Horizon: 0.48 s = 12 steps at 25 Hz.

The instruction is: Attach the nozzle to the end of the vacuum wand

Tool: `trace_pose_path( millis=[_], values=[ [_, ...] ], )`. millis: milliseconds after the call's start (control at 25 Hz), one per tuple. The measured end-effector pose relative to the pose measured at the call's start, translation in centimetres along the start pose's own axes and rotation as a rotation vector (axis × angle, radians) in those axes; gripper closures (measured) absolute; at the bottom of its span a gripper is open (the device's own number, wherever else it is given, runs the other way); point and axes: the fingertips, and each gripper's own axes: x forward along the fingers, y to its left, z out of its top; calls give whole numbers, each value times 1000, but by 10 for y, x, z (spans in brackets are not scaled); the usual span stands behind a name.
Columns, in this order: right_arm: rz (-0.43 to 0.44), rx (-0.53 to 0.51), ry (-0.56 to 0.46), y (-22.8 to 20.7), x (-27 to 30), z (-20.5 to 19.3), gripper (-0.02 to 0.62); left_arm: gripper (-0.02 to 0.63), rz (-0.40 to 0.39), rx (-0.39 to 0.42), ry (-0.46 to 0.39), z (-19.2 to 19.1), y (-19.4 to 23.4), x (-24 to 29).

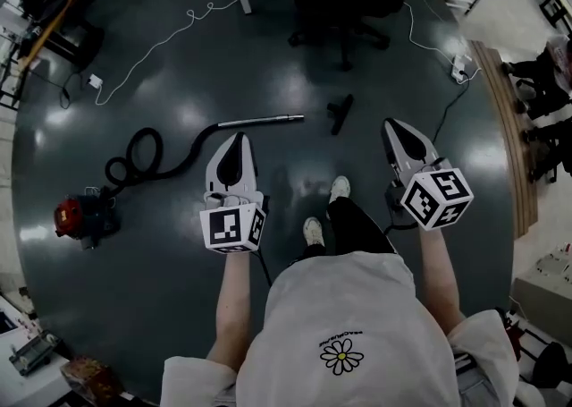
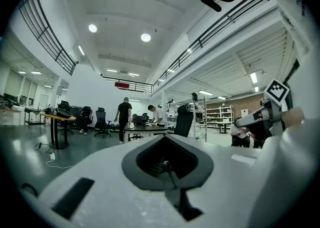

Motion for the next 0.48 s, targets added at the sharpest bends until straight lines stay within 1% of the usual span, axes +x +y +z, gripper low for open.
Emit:
trace_pose_path(
  millis=[200, 360, 440, 480],
  values=[
    [-15, 16, 48, -54, 68, -6, 589, 603, 16, -35, 55, -26, 15, 76],
    [-14, 5, 83, -105, 135, -10, 589, 603, 19, -38, 90, -54, 28, 149],
    [18, -11, 113, -133, 173, -23, 584, 603, -5, -22, 103, -79, 32, 189],
    [48, -27, 143, -146, 195, -37, 565, 603, -38, -4, 118, -100, 34, 208]
  ],
)
